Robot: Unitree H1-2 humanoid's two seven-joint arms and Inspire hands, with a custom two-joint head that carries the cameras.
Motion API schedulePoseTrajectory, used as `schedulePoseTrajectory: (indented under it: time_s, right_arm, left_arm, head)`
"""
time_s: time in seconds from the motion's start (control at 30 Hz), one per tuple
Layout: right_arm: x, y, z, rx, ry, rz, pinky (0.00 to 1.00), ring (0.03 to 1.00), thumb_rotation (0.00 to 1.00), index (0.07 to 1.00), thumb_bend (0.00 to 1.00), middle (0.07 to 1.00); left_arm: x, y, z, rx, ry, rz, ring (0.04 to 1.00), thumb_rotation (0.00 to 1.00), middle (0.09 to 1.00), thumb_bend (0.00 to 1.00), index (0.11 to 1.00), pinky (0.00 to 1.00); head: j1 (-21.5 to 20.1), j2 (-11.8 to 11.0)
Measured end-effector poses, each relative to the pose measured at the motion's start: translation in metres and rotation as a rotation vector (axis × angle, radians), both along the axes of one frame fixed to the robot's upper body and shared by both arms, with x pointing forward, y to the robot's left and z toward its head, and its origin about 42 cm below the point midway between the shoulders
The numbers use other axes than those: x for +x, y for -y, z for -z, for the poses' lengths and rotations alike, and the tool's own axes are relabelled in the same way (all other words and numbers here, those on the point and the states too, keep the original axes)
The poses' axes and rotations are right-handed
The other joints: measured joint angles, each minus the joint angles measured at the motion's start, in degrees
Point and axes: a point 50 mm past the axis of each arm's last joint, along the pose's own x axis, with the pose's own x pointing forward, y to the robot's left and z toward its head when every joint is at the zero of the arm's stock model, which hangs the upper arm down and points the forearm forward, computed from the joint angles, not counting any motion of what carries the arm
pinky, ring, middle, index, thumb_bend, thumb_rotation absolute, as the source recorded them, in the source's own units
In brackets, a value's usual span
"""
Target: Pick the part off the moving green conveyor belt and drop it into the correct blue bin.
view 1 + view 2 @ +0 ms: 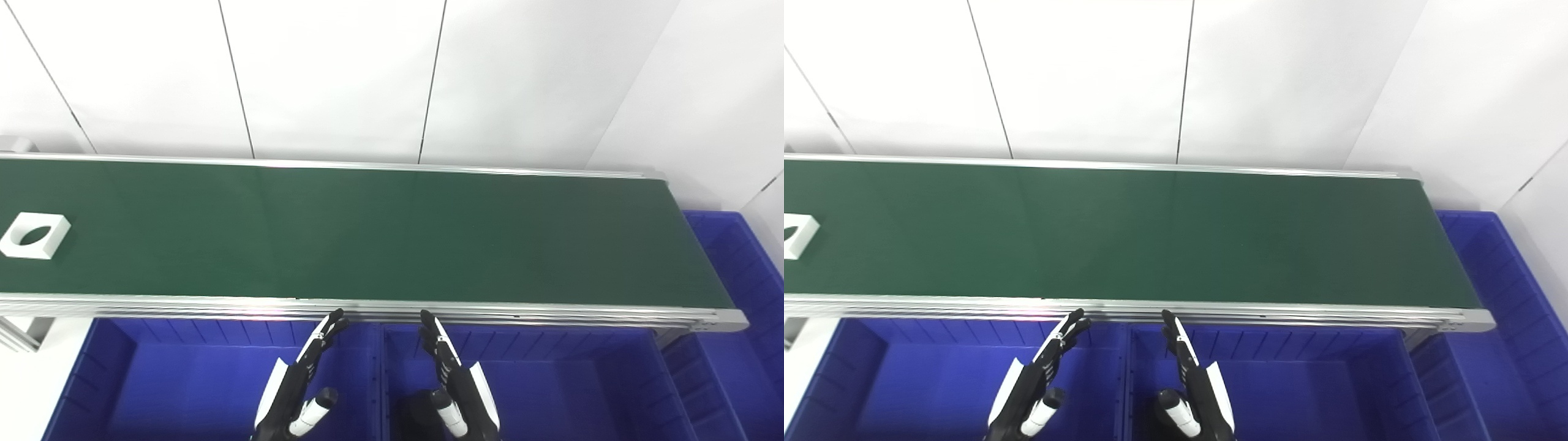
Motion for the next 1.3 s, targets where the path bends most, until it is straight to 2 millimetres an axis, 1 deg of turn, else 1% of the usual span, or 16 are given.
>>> schedulePoseTrajectory:
  time_s: [0.6, 0.77, 0.93, 1.17, 1.3]
  right_arm:
    - [0.0002, -0.0007, -0.0002, 0.007, -0.001, 0.000, 0.95, 0.958, 1.00, 0.966, 0.94, 0.975]
    - [0.0002, -0.0008, -0.0002, 0.008, -0.001, 0.000, 0.95, 0.956, 1.00, 0.966, 0.95, 0.973]
    - [0.0002, -0.0009, -0.0002, 0.008, -0.001, 0.000, 0.95, 0.953, 1.00, 0.964, 0.95, 0.971]
    - [0.0004, -0.0015, -0.0004, 0.009, -0.001, 0.001, 0.95, 0.952, 1.00, 0.965, 0.95, 0.971]
    - [0.0003, -0.0014, -0.0003, 0.010, -0.001, 0.002, 0.95, 0.954, 1.00, 0.966, 0.94, 0.973]
  left_arm:
    - [0.0000, 0.0000, 0.0000, 0.000, -0.001, 0.002, 0.956, 1.00, 0.914, 0.93, 0.942, 0.96]
    - [-0.0001, -0.0002, 0.0000, -0.002, -0.002, 0.005, 0.954, 1.00, 0.916, 0.93, 0.945, 0.96]
    - [-0.0001, -0.0001, 0.0000, -0.002, -0.003, 0.006, 0.949, 1.00, 0.912, 0.90, 0.939, 0.95]
    - [0.0003, -0.0007, -0.0001, -0.003, -0.002, 0.002, 0.956, 1.00, 0.915, 0.90, 0.946, 0.97]
    - [-0.0002, -0.0007, 0.0001, -0.003, -0.003, 0.001, 0.953, 1.00, 0.916, 0.89, 0.946, 0.96]
  head:
    - [-0.2, -0.1]
    - [-0.2, -0.1]
    - [-0.1, -0.2]
    - [0.0, -0.2]
    - [0.1, -0.2]
